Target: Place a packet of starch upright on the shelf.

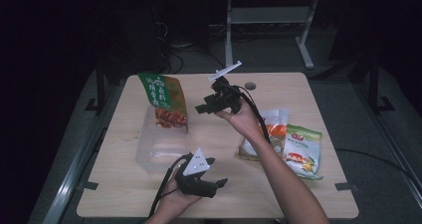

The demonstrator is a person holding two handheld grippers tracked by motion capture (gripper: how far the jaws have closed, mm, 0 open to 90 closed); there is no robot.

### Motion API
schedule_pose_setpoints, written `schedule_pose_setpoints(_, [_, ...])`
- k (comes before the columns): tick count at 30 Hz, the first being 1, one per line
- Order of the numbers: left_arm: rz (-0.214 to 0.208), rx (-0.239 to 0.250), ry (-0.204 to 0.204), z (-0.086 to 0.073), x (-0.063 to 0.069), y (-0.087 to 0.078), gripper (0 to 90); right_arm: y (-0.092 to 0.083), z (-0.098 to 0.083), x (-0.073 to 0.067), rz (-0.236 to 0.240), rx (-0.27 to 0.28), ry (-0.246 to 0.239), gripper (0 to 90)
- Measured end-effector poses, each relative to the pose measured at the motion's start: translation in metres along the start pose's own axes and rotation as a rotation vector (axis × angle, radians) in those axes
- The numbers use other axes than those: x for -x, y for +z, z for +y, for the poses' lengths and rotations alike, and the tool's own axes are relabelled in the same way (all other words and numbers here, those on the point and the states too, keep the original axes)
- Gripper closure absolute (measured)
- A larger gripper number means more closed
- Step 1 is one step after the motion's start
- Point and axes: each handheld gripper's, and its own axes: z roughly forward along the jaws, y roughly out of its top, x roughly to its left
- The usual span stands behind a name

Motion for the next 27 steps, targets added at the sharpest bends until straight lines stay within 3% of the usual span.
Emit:
schedule_pose_setpoints(16, [-0.015, -0.019, -0.034, 0.008, -0.005, 0.011, 28.3, -0.062, -0.041, 0.015, -0.083, -0.023, 0.075, 34.5])
schedule_pose_setpoints(27, [0.000, -0.022, -0.041, 0.019, -0.013, 0.031, 32.9, -0.104, -0.080, 0.028, -0.158, -0.043, 0.145, 33.0])
